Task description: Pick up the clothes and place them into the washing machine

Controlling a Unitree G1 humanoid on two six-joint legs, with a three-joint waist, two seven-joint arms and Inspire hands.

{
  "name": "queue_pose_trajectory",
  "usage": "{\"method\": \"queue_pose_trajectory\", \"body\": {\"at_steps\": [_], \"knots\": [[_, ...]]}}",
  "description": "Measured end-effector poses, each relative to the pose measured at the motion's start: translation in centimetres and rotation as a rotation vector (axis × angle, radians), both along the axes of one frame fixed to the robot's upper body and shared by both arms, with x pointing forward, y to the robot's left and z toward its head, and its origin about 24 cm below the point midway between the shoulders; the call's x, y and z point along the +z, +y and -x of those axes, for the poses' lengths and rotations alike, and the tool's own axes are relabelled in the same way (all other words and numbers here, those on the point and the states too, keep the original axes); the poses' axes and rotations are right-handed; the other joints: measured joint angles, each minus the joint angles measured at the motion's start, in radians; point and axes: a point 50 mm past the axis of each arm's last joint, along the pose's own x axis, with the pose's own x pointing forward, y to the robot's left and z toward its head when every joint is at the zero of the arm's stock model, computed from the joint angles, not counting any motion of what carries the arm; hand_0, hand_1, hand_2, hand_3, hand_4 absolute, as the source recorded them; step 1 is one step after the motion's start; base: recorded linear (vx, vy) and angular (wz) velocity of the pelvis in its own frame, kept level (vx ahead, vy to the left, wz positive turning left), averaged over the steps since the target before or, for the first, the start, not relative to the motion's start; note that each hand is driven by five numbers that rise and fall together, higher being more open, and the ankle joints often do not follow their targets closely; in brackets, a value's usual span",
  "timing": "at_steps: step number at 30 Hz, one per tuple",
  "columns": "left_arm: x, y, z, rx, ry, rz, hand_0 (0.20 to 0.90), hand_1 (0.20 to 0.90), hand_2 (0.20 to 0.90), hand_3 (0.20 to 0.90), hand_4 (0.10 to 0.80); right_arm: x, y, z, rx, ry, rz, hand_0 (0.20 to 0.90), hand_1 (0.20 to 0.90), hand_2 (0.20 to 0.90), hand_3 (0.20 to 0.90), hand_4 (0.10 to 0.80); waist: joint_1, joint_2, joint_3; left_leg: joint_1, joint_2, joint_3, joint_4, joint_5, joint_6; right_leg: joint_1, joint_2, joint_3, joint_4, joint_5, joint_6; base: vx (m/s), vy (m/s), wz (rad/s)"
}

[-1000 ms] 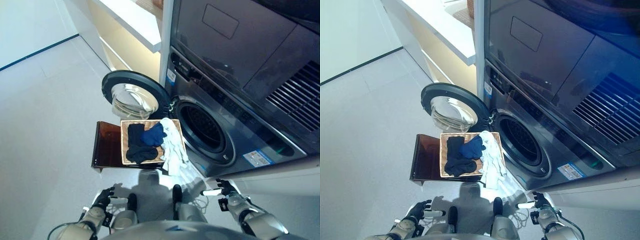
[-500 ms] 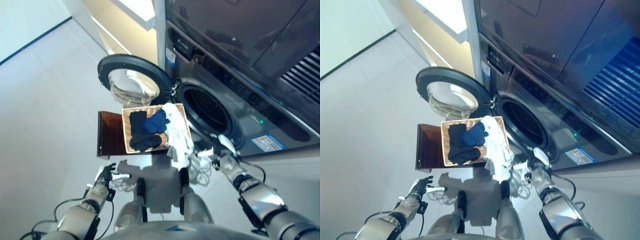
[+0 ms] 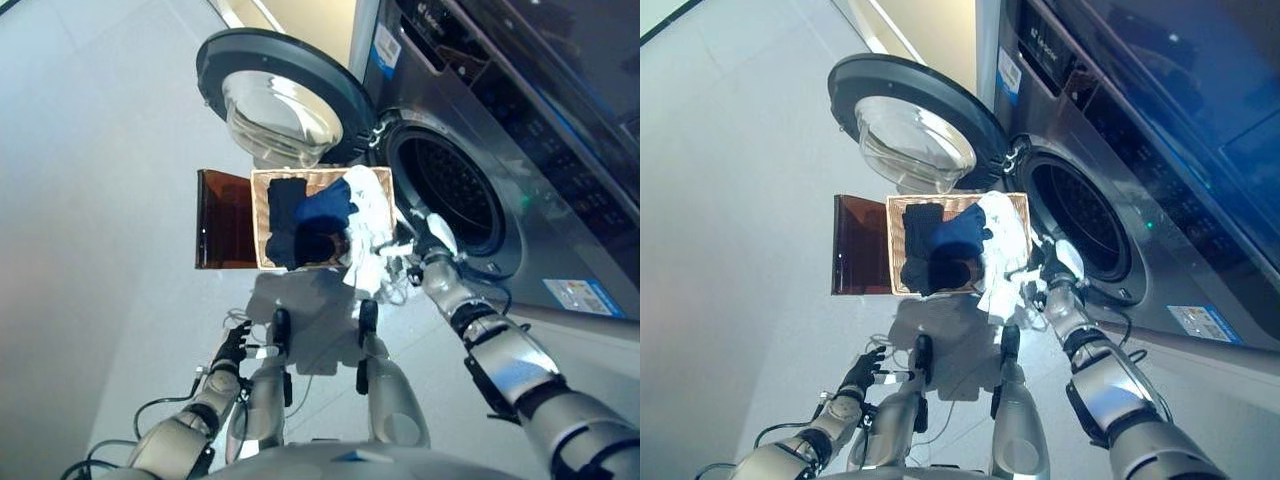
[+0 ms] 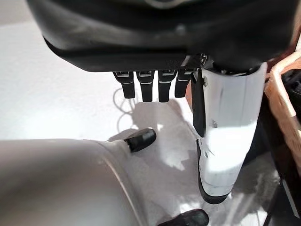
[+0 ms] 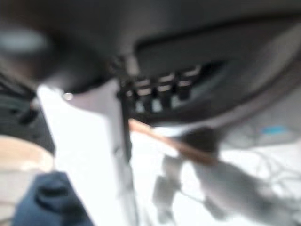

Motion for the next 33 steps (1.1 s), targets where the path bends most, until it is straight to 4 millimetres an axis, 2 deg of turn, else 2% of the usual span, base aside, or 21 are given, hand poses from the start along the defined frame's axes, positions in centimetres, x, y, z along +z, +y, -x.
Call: {"method": "queue_pose_trajectory", "body": {"at_steps": [6,13,22,28,33], "knots": [[0.7,-0.8,-1.0,-0.03,-0.053,0.025,0.9,0.9,0.9,0.9,0.8,2.6,-0.4,-1.4,-0.01,-0.071,0.006,0.9,0.9,0.9,0.9,0.8,0.009,0.014,0.032,-0.024,-0.006,-0.006,0.001,0.008,0.001,-0.016,-0.006,-0.01,0.001,0.001,0.001,-0.009,0.01,0.01],[0.8,-0.8,-1.1,-0.02,-0.063,0.031,0.9,0.9,0.9,0.9,0.8,3.1,-0.3,-1.7,-0.025,-0.1,-0.008,0.9,0.9,0.9,0.9,0.8,0.017,0.018,0.042,-0.036,-0.015,-0.004,-0.002,0.01,0.004,-0.029,-0.015,-0.01,0.001,0.003,0.004,-0.011,0.025,0.02],[1.6,-1.1,-2.1,-0.011,-0.128,0.043,0.9,0.9,0.9,0.9,0.8,5.3,0.5,-2.9,-0.022,-0.165,-0.035,0.9,0.9,0.9,0.9,0.8,0.03,0.02,0.074,-0.052,-0.016,-0.011,0.002,0.015,0.005,-0.039,-0.016,-0.015,0.001,0.007,0.006,-0.026,0.019,0.04],[1.8,-0.9,-2.4,0.02,-0.143,0.049,0.9,0.9,0.9,0.9,0.8,5.5,0.9,-3.1,-0.025,-0.178,-0.045,0.9,0.9,0.9,0.9,0.8,0.033,0.02,0.093,-0.077,-0.017,-0.015,0.006,0.018,0.006,-0.053,-0.02,-0.031,0.001,0.007,0.005,-0.049,0.019,0.05],[3.6,-1.4,-4.3,-0.011,-0.252,0.078,0.9,0.9,0.9,0.9,0.8,7.1,1.1,-3.7,-0.046,-0.236,-0.074,0.9,0.9,0.9,0.9,0.8,0.035,0.024,0.124,-0.141,-0.031,-0.015,0.038,0.022,0.011,-0.107,-0.034,-0.036,0.026,0.008,0.006,-0.072,0.061,0.02]]}}
